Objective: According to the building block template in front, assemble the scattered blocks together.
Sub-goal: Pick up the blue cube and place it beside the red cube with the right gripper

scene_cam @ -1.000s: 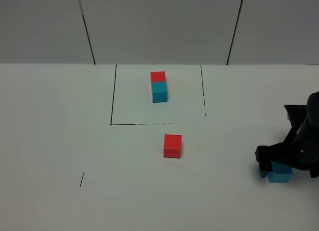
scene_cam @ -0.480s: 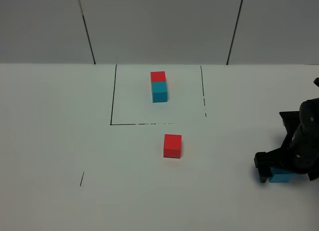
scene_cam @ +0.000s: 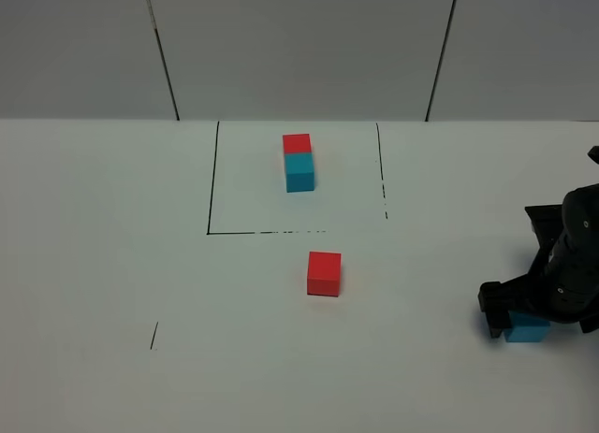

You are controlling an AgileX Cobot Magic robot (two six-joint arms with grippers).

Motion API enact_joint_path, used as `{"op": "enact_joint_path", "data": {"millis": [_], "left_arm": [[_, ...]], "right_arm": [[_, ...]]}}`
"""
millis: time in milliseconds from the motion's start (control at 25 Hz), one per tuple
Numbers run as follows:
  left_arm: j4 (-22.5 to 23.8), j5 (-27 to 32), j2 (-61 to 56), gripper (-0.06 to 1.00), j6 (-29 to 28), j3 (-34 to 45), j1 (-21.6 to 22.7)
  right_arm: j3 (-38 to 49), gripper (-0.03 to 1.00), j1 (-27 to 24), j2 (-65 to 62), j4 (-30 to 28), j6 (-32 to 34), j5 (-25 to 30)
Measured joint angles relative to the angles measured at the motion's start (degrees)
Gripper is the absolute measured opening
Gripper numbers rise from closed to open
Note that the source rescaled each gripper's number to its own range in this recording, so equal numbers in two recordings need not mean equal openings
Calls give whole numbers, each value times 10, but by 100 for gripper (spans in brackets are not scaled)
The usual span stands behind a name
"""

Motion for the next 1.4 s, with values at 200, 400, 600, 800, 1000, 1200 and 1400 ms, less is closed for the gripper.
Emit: {"op": "enact_joint_path", "data": {"millis": [200,400,600,800,1000,1200,1400], "left_arm": [[0,0,0,63,0,0,0],[0,0,0,63,0,0,0],[0,0,0,63,0,0,0],[0,0,0,63,0,0,0],[0,0,0,63,0,0,0],[0,0,0,63,0,0,0],[0,0,0,63,0,0,0]], "right_arm": [[-1,100,0,14,-3,3,-3],[-3,100,0,18,-2,3,-1],[-6,99,0,23,0,6,3],[-7,87,0,24,3,8,4],[-7,73,0,25,10,14,4],[-7,70,0,25,13,14,4],[-7,70,0,25,14,14,4]]}}
